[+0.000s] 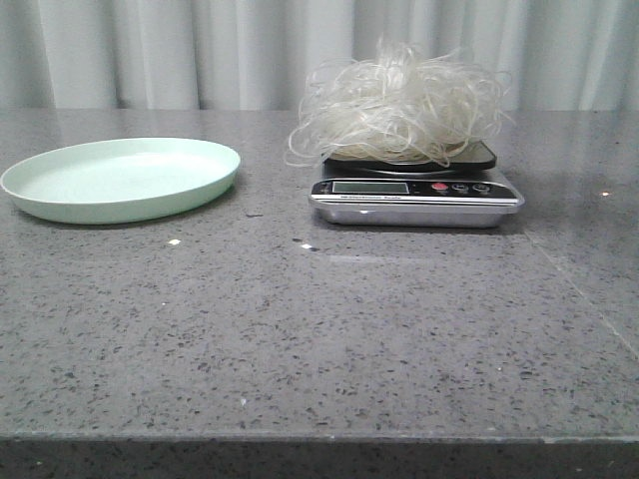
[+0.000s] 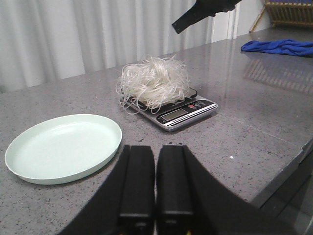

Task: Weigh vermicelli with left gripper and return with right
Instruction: 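Lower the right gripper onto the vermicelli on the scale and close, then carry the vermicelli with the right gripper back onto the green plate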

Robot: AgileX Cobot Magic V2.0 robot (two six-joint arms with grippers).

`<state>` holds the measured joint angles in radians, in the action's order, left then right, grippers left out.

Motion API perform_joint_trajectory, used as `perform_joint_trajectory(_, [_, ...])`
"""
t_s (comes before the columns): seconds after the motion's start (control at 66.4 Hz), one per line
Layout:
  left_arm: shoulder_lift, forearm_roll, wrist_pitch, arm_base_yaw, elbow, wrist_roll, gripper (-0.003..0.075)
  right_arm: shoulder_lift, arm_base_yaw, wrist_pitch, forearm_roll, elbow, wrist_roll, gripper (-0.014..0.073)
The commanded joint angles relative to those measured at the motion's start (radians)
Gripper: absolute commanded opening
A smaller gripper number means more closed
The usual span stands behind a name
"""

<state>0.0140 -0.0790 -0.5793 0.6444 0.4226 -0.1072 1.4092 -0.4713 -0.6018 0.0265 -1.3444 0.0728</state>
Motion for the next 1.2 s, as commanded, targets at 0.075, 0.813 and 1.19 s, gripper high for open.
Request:
perform_joint_trajectory(0.075, [0.013, -0.009, 0.076, -0.004, 0.024, 0.009, 0.0128, 0.138, 0.002, -0.090, 0.015, -0.201, -0.001, 0.0610])
perform_joint_trajectory(0.813, [0.013, -0.009, 0.076, -0.004, 0.024, 0.009, 0.0128, 0.434, 0.019, -0.399, 0.062, -0.408, -0.001, 0.0181])
perform_joint_trajectory(1.19, [0.013, -0.009, 0.076, -0.004, 0.024, 0.009, 0.0128, 0.379, -0.064, -0.438, 0.031, -0.749, -0.001, 0.0220])
